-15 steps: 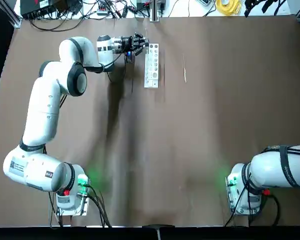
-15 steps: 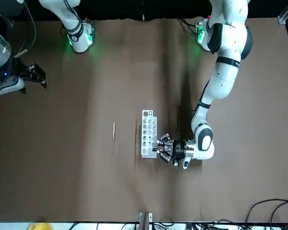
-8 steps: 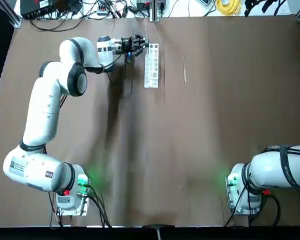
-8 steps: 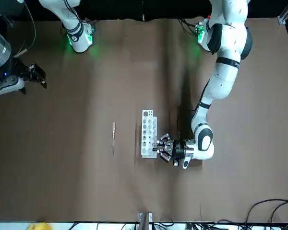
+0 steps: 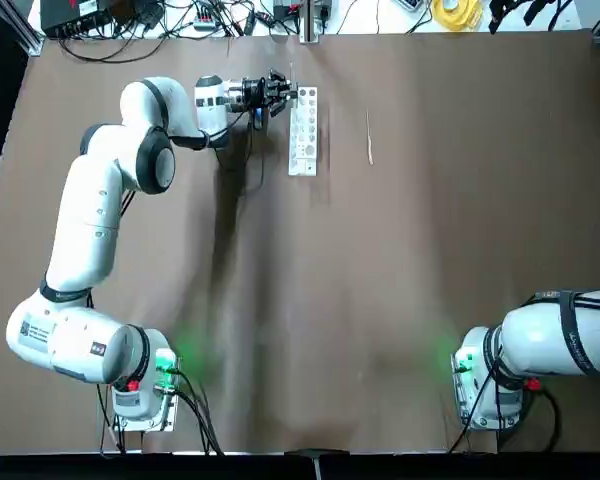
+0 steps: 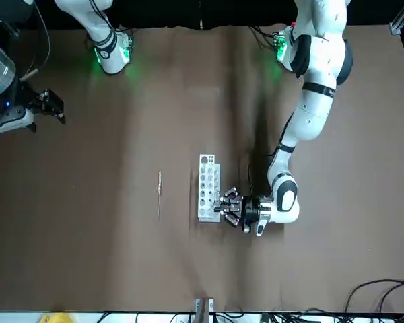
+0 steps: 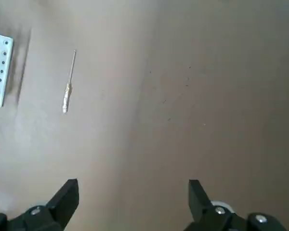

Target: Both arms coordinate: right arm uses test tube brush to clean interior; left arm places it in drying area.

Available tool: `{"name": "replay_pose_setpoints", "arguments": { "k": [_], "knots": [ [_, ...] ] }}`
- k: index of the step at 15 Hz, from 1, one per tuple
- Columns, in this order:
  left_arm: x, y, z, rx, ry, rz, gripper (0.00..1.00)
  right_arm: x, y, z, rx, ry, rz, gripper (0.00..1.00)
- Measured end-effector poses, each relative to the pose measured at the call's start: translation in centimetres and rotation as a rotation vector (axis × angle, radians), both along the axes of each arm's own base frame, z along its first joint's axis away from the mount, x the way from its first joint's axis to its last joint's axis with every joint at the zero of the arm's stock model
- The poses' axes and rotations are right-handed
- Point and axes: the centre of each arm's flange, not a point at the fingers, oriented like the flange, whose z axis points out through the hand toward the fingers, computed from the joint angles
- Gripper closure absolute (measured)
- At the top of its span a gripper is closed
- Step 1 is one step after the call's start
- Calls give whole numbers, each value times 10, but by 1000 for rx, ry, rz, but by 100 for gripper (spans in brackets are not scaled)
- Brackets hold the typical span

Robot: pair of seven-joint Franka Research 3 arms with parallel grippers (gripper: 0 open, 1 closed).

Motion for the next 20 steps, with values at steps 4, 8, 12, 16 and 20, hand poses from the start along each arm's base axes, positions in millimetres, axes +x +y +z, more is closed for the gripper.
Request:
{"name": "replay_pose_setpoints", "arguments": {
  "k": [4,8,12,16,20],
  "knots": [
    [-2,0,-6,2,-2,1,77,0,0,0,0,0,0,0],
    [-2,0,-7,2,-4,2,76,0,0,0,0,0,0,0],
    [-2,0,-7,3,-4,3,63,0,0,0,0,-1,0,0],
    [-2,1,-7,5,-4,3,26,0,0,0,0,-2,0,0],
    [14,15,11,33,-37,10,0,0,1,0,0,-2,1,0]
  ]
}}
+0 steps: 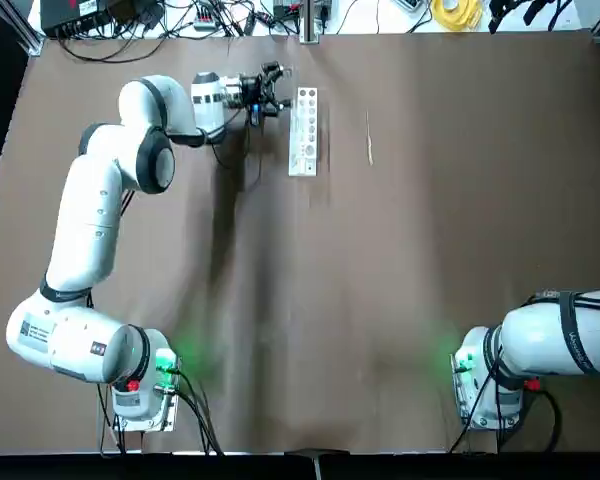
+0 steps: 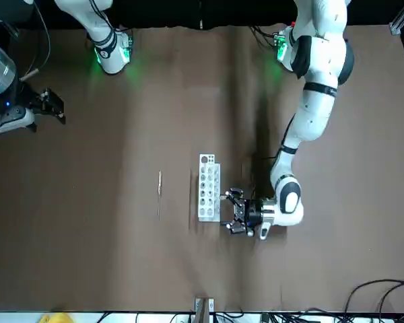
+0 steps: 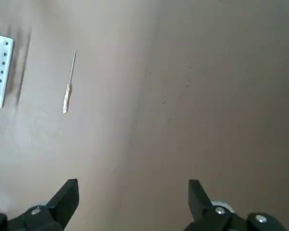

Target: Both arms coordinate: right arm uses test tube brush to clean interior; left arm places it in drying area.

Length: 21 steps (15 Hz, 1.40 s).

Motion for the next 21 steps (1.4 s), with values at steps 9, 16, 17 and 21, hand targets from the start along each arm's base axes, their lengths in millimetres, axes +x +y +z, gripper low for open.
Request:
{"name": "replay_pose_setpoints", "arguments": {
  "k": [9,16,17,21],
  "knots": [
    [28,119,234,644,-368,-383,0,0,1,0,1,1,0,0],
    [-32,197,395,1078,-722,-799,0,0,-2,-2,2,6,-28,0],
    [-46,203,420,1123,-773,-839,0,0,-3,-2,2,9,-43,0],
    [-105,223,490,1260,-991,-904,0,-1,-4,-2,3,13,-63,0]
  ]
}}
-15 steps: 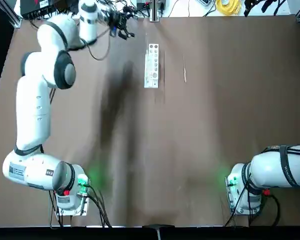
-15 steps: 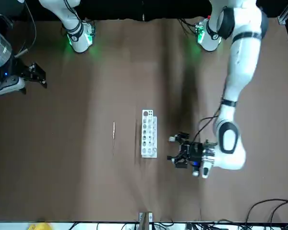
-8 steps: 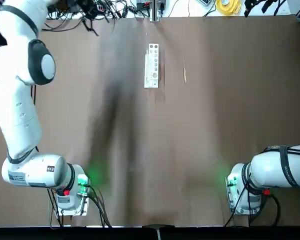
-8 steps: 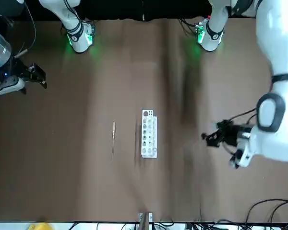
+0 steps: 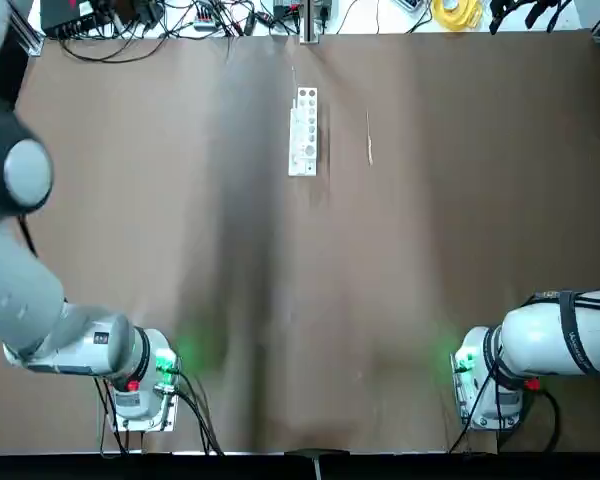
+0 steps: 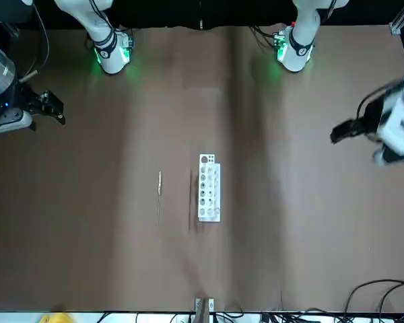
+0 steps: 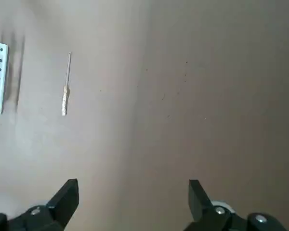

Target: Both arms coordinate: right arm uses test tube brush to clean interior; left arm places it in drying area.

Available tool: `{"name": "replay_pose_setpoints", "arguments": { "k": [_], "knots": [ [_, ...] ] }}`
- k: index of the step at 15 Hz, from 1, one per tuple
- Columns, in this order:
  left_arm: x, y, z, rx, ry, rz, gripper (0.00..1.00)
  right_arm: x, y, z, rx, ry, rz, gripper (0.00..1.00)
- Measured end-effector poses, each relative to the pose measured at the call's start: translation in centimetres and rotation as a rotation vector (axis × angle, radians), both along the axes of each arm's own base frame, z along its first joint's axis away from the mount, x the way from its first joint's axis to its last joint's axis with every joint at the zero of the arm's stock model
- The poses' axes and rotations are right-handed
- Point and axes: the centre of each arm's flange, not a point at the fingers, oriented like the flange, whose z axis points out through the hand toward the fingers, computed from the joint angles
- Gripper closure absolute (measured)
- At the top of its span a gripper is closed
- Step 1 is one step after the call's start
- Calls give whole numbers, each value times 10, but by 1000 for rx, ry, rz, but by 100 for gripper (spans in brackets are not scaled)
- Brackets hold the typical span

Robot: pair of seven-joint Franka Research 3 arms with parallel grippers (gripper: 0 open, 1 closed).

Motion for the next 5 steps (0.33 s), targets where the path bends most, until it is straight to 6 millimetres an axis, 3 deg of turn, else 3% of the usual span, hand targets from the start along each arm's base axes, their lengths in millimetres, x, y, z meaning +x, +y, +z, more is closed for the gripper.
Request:
{"name": "replay_pose_setpoints", "arguments": {
  "k": [3,5],
  "knots": [
    [-37,5,16,47,-104,-74,0,0,-2,1,0,-2,-8,0],
    [-43,5,28,87,-147,-100,0,-1,-7,2,1,-4,-17,0]
  ]
}}
